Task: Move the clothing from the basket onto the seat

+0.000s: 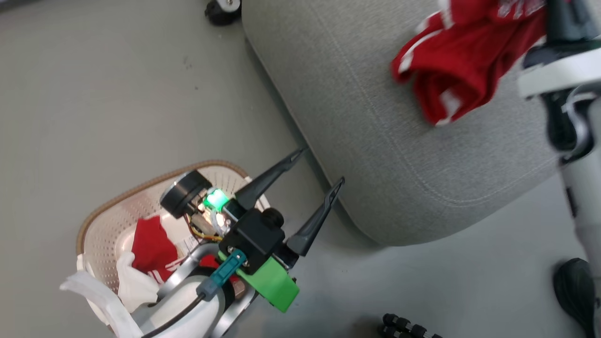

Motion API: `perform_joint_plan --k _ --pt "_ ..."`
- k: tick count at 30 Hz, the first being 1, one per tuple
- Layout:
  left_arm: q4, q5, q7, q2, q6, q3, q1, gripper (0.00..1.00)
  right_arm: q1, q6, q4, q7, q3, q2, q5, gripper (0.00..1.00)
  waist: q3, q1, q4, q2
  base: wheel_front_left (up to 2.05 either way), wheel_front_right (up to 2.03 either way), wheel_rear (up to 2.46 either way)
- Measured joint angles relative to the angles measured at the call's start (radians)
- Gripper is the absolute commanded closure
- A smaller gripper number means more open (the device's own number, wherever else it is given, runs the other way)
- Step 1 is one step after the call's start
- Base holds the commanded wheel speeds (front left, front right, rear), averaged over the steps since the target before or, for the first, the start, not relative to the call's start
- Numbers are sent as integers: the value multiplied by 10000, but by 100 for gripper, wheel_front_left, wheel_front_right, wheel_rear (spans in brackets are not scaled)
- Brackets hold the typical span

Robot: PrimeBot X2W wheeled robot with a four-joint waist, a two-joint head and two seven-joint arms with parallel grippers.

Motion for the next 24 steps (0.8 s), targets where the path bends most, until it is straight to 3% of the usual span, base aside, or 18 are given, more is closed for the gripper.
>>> perform_joint_plan --k 10,22,24 --pt "-153 535 -157 -46 -82 -25 -1195 0 -1548 -2 1080 -2 -1365 -1289 357 100 1550 1 971 0 0 0 0" --pt "159 616 -384 -50 -81 -59 -1450 0 -910 -2 2431 0 -2203 -435 86 100 2852 1 1973 0 0 0 0" --pt "224 612 -410 -48 -71 -50 -1472 0 -678 -2 2508 0 -2336 -261 61 58 2874 1 2025 0 0 0 0"
